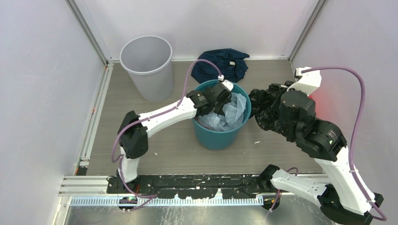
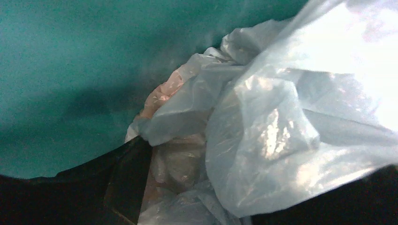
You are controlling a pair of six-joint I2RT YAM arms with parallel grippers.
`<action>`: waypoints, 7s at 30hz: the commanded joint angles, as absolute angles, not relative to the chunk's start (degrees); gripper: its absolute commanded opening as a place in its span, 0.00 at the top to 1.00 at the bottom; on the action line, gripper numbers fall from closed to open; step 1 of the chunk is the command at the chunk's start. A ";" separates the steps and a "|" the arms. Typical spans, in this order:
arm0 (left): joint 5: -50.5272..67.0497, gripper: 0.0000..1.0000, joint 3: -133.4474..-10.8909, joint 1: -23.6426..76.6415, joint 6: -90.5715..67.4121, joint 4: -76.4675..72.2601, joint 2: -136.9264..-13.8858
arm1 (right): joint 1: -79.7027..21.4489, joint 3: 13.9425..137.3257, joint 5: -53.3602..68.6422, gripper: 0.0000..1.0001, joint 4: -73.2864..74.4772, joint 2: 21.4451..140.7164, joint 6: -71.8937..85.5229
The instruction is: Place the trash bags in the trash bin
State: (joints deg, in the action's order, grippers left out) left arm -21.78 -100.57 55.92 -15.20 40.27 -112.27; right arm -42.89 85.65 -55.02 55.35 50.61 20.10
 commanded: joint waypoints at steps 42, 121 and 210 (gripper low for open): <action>-8.49 0.08 -61.05 58.70 -29.62 37.32 -57.49 | -42.76 89.56 -64.49 0.86 66.92 48.96 30.65; -15.17 0.03 -74.17 60.19 -29.33 -27.58 -118.13 | -42.80 106.96 -64.06 0.90 77.41 37.93 32.91; -14.80 0.00 -104.40 40.76 -3.98 21.48 -102.73 | -42.85 90.74 -48.42 0.91 69.60 40.46 37.35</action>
